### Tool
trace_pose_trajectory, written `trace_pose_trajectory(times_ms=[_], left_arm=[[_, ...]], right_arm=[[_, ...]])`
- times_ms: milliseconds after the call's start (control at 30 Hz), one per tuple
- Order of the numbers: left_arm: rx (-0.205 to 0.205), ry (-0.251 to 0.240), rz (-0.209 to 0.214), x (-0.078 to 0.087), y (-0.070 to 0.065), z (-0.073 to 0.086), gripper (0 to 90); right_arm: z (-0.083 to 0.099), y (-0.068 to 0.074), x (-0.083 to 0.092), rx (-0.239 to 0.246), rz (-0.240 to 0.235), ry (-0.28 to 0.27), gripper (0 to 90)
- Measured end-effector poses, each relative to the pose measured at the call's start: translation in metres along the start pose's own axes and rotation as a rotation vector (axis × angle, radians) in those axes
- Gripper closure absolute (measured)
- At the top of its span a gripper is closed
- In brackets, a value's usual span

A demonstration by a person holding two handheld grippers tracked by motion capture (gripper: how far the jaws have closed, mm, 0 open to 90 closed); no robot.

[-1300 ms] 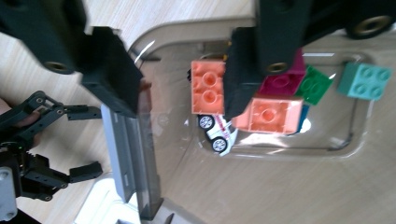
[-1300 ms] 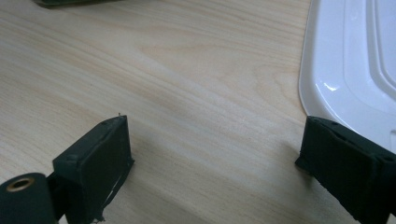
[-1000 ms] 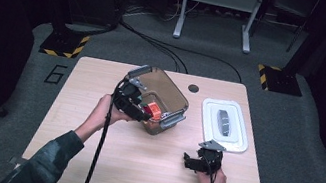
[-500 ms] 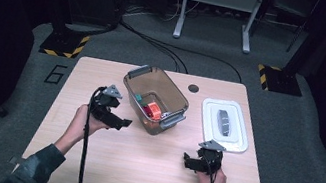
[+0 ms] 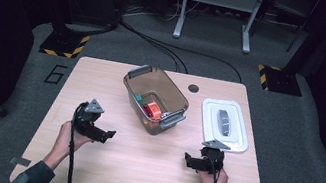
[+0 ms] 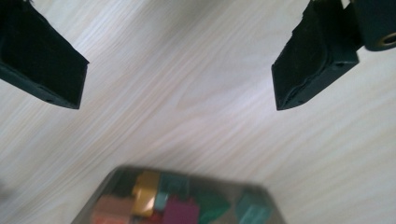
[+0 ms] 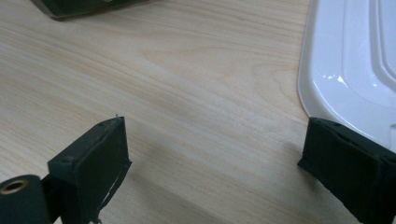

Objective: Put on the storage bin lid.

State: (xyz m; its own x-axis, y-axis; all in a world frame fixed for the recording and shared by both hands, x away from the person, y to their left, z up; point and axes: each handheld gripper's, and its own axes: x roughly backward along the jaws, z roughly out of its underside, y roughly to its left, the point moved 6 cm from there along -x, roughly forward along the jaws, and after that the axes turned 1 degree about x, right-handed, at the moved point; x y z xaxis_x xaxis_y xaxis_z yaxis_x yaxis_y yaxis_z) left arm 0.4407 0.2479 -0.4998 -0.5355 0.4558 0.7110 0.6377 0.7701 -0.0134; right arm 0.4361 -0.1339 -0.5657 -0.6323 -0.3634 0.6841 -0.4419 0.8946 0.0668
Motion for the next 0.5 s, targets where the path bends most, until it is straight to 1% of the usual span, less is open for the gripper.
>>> trace_pose_trajectory(times_ms=[33, 67, 100, 133, 167, 200, 233, 267, 300, 333, 367, 400, 467, 500], left_arm=[[0.015, 0.008, 0.001, -0.003, 0.002, 0.007, 2.0], [0.015, 0.016, -0.012, -0.006, 0.004, 0.014, 0.8], [0.033, 0.012, -0.013, -0.008, 0.006, 0.02, 0.1], [0.045, 0.007, -0.016, -0.009, 0.007, 0.024, 0.1], [0.051, -0.002, -0.034, -0.011, 0.009, 0.03, 0.1], [0.056, 0.003, -0.038, -0.013, 0.011, 0.034, 0.1], [0.07, -0.005, -0.042, -0.015, 0.012, 0.038, 0.1], [0.071, -0.009, -0.067, -0.017, 0.014, 0.043, 0.1], [0.074, -0.008, -0.076, -0.018, 0.015, 0.046, 0.0], [0.076, -0.016, -0.077, -0.019, 0.016, 0.048, 0.0], [0.082, -0.018, -0.089, -0.021, 0.017, 0.051, 0.0], [0.076, -0.017, -0.1, -0.022, 0.018, 0.052, 0.0], [0.076, -0.016, -0.104, -0.024, 0.019, 0.056, 0.0], [0.075, -0.015, -0.11, -0.024, 0.019, 0.057, 0.0]], right_arm=[[-0.001, -0.003, 0.002, 0.012, 0.011, -0.004, 5.2], [-0.002, -0.005, 0.004, 0.014, 0.013, -0.014, 5.3], [-0.004, -0.007, 0.007, 0.005, 0.01, -0.02, 5.1], [-0.007, -0.01, 0.009, 0.006, 0.017, -0.029, 4.5], [-0.009, -0.011, 0.011, 0.005, 0.019, -0.031, 4.2], [-0.011, -0.015, 0.013, 0.011, 0.026, -0.034, 3.6], [-0.014, -0.018, 0.014, 0.016, 0.035, -0.033, 2.8], [-0.017, -0.022, 0.016, 0.012, 0.044, -0.034, 2.5], [-0.02, -0.028, 0.017, 0.011, 0.055, -0.037, 1.9], [-0.023, -0.033, 0.017, 0.011, 0.065, -0.033, 1.2], [-0.025, -0.036, 0.017, 0.001, 0.074, -0.032, 1.1], [-0.028, -0.043, 0.017, -0.003, 0.089, -0.032, 0.7], [-0.032, -0.053, 0.015, -0.008, 0.108, -0.025, 0.1], [-0.035, -0.06, 0.014, -0.024, 0.118, -0.024, 0.0]])
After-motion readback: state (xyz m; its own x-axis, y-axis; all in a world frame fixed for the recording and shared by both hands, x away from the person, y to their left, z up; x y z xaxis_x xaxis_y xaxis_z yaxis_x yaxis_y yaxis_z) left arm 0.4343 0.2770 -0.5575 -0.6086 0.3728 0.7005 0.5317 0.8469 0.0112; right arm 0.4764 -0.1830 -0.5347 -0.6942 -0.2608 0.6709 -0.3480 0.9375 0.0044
